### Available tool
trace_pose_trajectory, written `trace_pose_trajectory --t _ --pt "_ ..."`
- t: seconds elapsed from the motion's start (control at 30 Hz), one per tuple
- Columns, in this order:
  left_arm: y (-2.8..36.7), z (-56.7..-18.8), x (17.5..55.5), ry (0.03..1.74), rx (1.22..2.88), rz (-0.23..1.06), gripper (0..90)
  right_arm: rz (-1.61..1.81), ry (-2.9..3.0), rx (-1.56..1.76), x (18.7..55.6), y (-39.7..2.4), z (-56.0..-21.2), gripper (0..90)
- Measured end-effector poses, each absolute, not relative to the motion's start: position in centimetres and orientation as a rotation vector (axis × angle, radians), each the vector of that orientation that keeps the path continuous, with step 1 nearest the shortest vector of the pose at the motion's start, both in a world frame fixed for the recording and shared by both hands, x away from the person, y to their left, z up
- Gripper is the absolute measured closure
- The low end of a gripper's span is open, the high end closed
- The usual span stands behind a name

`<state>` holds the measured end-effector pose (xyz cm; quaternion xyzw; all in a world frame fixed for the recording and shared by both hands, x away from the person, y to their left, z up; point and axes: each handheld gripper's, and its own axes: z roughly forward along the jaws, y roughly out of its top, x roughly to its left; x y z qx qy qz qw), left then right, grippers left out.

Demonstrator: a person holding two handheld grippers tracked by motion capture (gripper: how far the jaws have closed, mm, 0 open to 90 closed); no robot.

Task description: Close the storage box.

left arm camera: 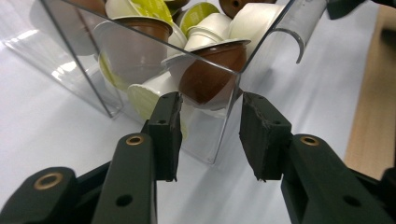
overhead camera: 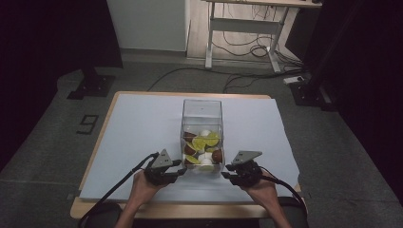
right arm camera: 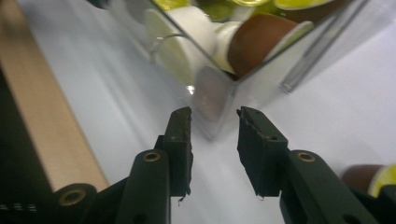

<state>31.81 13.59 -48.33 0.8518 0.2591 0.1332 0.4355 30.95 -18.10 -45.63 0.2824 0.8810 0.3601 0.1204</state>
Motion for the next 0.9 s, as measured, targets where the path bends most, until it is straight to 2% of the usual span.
trace_pose_trajectory --t 0.9 --pt "13.5 -48.7 32.3 0.677 2.113 0.366 57.8 1.214 2.607 0.723 32.2 -14.6 -45.3 79.3"
